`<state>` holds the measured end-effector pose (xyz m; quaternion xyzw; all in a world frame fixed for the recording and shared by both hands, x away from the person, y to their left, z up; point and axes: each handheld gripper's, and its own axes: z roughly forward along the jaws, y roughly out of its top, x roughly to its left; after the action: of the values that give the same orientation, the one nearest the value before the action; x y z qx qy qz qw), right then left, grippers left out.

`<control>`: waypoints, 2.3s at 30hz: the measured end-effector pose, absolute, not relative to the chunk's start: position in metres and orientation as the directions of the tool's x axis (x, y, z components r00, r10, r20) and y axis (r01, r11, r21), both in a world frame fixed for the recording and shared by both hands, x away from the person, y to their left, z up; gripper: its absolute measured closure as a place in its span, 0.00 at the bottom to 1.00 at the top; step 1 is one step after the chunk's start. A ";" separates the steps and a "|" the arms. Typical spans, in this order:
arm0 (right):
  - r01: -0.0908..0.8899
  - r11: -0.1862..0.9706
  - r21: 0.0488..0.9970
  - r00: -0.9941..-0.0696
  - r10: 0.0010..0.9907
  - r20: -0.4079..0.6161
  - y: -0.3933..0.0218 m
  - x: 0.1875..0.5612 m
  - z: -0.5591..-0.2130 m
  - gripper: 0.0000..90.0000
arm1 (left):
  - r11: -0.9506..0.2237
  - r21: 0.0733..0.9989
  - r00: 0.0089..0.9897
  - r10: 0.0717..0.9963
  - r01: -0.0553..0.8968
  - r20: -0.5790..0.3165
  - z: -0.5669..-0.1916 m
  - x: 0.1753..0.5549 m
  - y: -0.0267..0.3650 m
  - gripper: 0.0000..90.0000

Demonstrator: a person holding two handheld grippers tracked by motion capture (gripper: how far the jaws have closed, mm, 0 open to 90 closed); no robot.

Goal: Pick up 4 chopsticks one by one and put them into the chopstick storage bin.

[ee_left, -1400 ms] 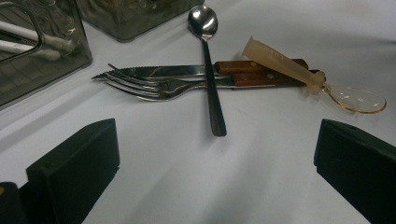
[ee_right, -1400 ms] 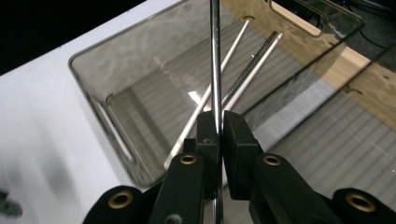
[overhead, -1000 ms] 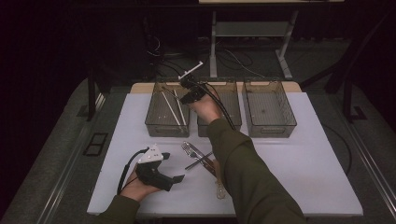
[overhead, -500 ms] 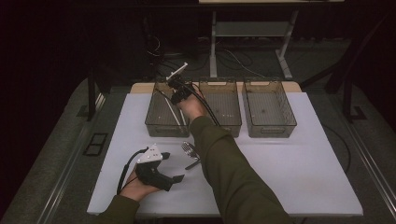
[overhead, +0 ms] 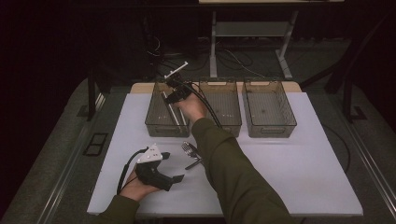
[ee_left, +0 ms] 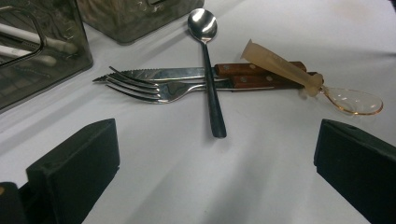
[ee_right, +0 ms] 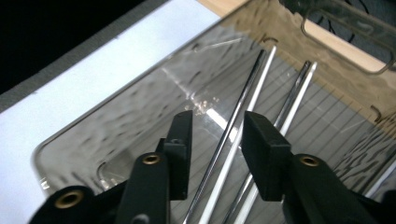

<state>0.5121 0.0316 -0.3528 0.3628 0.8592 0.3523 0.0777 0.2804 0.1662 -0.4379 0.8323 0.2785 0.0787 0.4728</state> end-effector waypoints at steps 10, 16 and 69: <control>0.501 0.481 0.719 -0.788 0.598 0.149 -0.004 0.485 -0.342 0.54 | -0.400 0.830 0.835 0.534 0.388 -0.133 -0.438 0.280 0.165 0.00; 0.472 0.470 0.746 -0.811 0.564 0.158 -0.034 0.467 -0.340 0.46 | -0.406 0.827 0.835 0.534 0.389 -0.131 -0.438 0.280 0.164 0.00; 0.444 0.324 0.836 -0.753 0.640 0.152 -0.273 0.290 -0.423 0.19 | -0.423 0.805 0.816 0.565 0.416 -0.124 -0.440 0.281 0.163 0.01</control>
<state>0.2905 -0.2731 -0.4227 0.3358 0.8069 0.4748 0.1035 0.2815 0.1630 -0.4399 0.8395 0.2920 0.0829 0.4506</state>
